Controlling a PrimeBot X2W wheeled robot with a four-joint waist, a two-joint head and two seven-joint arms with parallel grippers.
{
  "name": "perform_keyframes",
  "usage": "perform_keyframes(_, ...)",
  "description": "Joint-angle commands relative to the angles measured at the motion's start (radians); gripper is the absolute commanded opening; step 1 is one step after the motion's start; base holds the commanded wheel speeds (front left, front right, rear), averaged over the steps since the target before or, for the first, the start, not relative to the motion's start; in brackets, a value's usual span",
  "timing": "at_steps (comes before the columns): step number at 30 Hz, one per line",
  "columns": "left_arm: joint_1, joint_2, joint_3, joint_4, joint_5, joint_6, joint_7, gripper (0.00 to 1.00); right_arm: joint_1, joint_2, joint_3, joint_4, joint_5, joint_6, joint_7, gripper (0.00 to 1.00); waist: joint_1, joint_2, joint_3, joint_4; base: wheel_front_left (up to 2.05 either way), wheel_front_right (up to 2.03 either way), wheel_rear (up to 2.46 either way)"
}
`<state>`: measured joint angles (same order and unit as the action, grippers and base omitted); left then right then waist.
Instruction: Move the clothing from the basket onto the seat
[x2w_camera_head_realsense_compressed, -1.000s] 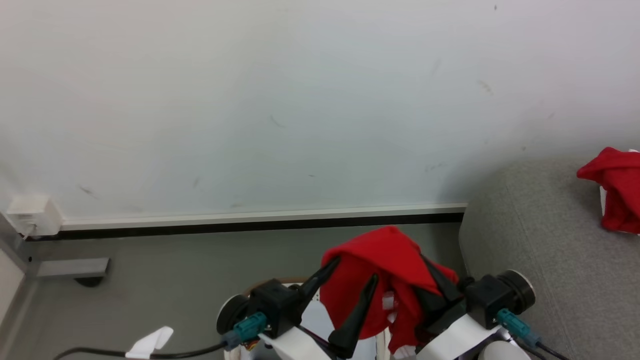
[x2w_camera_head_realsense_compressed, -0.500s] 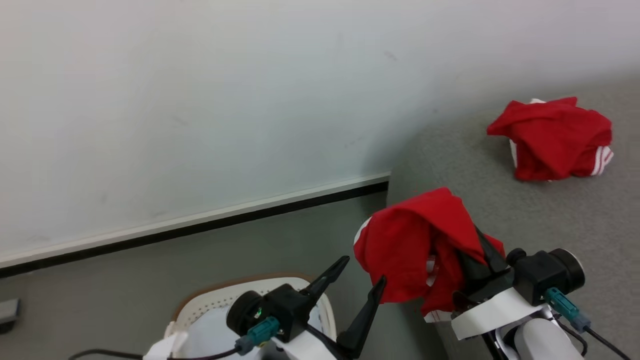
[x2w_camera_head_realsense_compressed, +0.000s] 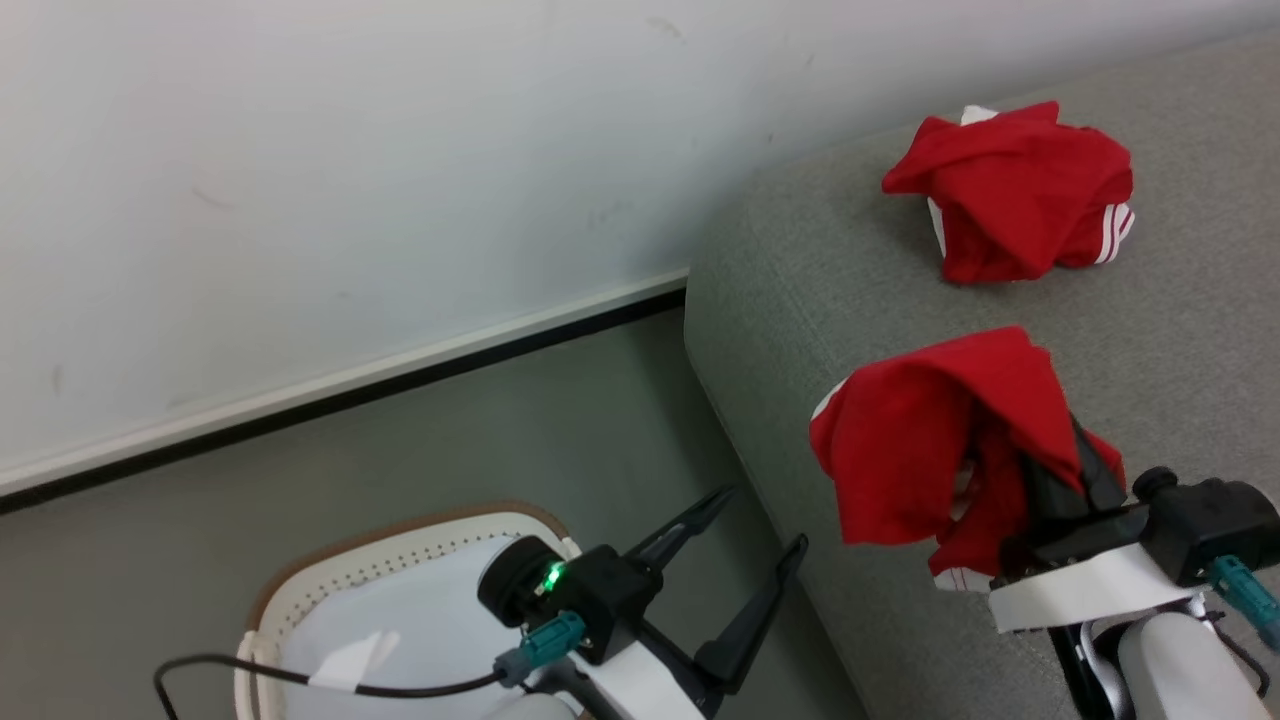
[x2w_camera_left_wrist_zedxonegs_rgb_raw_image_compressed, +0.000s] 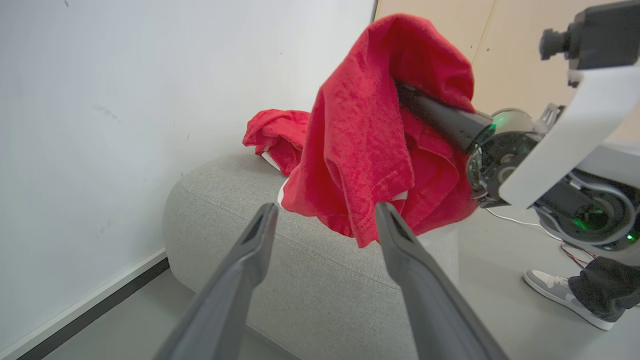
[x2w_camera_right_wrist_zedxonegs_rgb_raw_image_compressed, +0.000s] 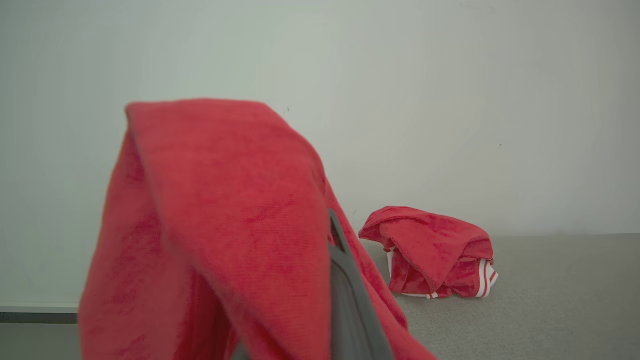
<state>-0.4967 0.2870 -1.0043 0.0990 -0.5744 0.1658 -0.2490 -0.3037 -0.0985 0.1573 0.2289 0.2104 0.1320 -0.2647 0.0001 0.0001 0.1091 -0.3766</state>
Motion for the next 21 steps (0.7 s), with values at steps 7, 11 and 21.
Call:
perform_keyframes(7, -0.137, -0.001, -0.018, 0.021, 0.075, -0.055, -0.005, 1.00, -0.193, -0.060, -0.129, -0.020, -0.022, -0.003, 0.000, 0.00, -0.0001, -0.0001, 0.226, 0.088, 0.00, 0.00, 0.00)
perform_keyframes(11, -0.205, -0.009, -0.012, 0.041, 0.104, -0.076, -0.006, 1.00, -0.358, -0.142, -0.232, 0.023, -0.033, -0.003, 0.001, 0.00, -0.0001, -0.0001, 0.322, 0.143, 0.00, 0.00, 0.00)
perform_keyframes(21, -0.231, -0.046, 0.074, 0.048, 0.118, -0.048, -0.015, 1.00, -0.794, -0.418, -0.527, 0.285, -0.193, -0.003, 0.065, 0.00, -0.0001, -0.0001, 0.480, 0.302, 0.00, 0.00, 0.00)
